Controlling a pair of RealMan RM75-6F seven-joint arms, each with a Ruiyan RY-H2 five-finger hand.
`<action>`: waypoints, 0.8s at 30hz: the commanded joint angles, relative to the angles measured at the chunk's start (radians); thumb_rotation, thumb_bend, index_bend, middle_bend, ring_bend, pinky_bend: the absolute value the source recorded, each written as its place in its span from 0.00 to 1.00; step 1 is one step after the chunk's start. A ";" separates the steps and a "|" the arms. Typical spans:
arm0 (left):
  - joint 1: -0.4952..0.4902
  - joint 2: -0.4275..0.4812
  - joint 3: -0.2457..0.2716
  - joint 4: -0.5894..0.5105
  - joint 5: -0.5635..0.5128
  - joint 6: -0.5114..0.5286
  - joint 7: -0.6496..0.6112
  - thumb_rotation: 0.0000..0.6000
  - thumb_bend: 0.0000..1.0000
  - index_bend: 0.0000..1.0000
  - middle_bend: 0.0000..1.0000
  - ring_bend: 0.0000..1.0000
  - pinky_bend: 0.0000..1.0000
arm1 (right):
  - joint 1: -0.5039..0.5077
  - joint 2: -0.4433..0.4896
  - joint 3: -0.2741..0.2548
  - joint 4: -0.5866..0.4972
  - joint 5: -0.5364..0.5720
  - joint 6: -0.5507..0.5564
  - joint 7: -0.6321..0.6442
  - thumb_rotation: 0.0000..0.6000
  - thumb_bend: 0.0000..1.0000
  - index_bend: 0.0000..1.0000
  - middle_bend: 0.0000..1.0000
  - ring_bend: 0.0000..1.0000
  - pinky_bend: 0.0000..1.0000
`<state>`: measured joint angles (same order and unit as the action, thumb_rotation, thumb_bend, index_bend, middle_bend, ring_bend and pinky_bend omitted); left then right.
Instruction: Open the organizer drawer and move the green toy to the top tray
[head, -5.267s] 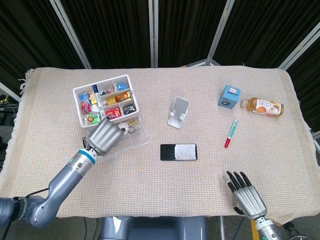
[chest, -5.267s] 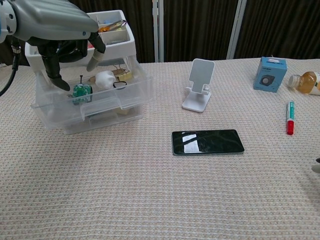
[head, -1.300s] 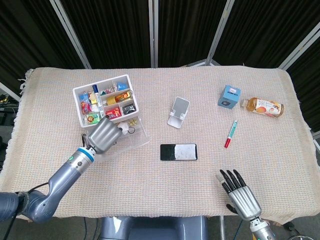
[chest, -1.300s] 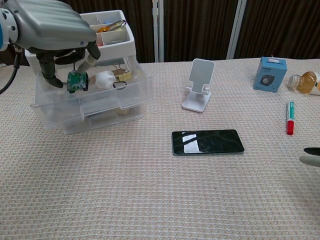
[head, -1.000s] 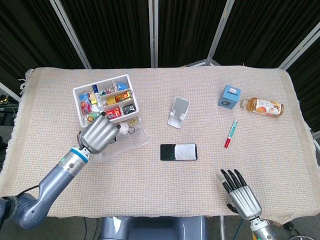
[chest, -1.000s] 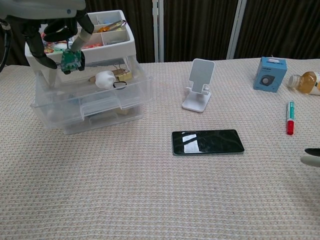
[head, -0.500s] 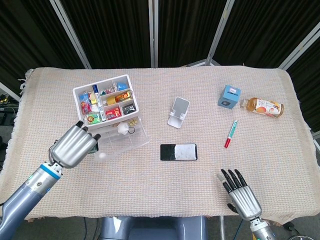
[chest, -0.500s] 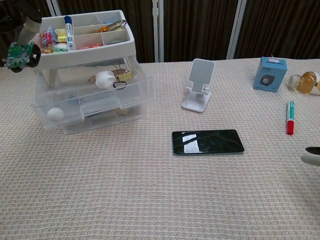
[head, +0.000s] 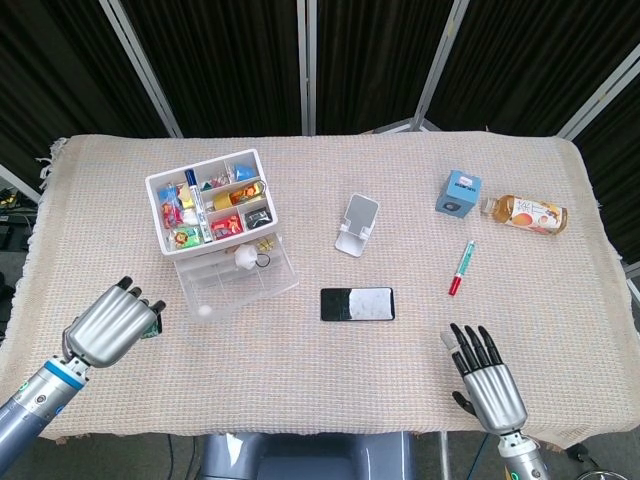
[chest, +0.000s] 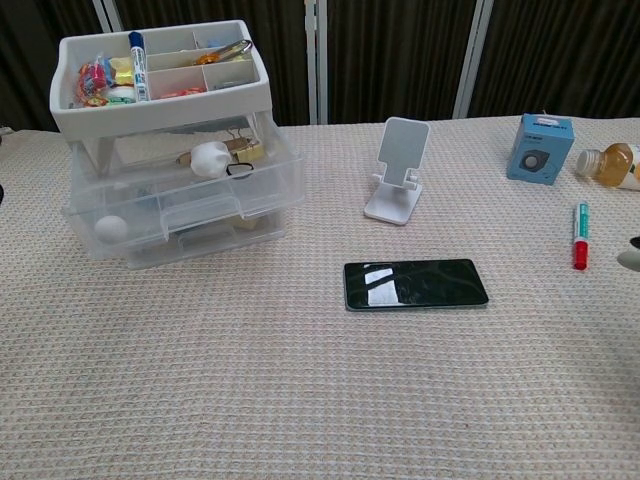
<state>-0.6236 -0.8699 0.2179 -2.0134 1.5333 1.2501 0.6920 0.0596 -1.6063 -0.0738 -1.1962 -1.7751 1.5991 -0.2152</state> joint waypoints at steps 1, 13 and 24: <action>0.017 -0.025 -0.001 0.026 0.006 -0.015 -0.002 1.00 0.20 0.60 0.76 0.62 0.48 | -0.001 -0.005 0.006 0.001 0.005 0.007 0.014 1.00 0.02 0.00 0.00 0.00 0.00; 0.054 -0.124 -0.022 0.110 -0.019 -0.102 0.077 1.00 0.21 0.56 0.76 0.62 0.48 | -0.001 -0.009 0.001 0.015 0.014 -0.010 0.011 1.00 0.02 0.00 0.00 0.00 0.00; 0.096 -0.243 -0.064 0.245 -0.085 -0.124 0.125 1.00 0.20 0.26 0.70 0.58 0.45 | -0.001 -0.007 -0.002 0.012 0.025 -0.030 -0.010 1.00 0.02 0.00 0.00 0.00 0.00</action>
<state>-0.5353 -1.1056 0.1586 -1.7772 1.4515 1.1222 0.8261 0.0584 -1.6132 -0.0763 -1.1846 -1.7501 1.5696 -0.2253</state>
